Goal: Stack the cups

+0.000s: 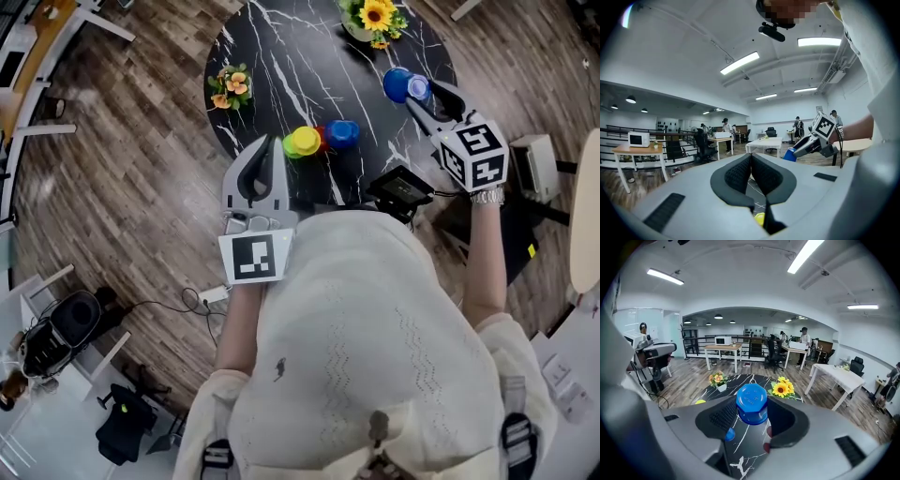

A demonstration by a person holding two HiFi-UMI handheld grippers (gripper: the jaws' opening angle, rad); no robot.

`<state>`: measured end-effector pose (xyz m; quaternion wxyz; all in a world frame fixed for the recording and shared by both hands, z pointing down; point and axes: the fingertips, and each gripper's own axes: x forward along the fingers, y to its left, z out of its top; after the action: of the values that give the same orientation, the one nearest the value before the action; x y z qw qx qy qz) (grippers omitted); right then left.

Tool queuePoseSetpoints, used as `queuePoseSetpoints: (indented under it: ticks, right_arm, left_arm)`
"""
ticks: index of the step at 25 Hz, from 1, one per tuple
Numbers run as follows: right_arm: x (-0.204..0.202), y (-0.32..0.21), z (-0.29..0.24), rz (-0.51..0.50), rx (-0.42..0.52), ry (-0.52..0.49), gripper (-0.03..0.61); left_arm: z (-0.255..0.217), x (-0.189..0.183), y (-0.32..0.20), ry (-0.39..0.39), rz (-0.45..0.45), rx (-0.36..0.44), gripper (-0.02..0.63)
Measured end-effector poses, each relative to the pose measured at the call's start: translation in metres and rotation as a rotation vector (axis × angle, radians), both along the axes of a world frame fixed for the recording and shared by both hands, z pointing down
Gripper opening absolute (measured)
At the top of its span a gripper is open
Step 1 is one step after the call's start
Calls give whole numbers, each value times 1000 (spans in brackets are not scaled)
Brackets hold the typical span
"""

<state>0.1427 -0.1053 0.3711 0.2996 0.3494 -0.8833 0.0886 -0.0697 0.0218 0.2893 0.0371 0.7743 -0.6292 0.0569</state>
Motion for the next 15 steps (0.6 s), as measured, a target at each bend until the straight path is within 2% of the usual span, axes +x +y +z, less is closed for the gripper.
queuePoseSetpoints:
  ticks: [15]
  right_arm:
    - [-57,29,-11,-222,-20,16,216]
  left_arm:
    - [0,-17,12,27,-35,-4,21]
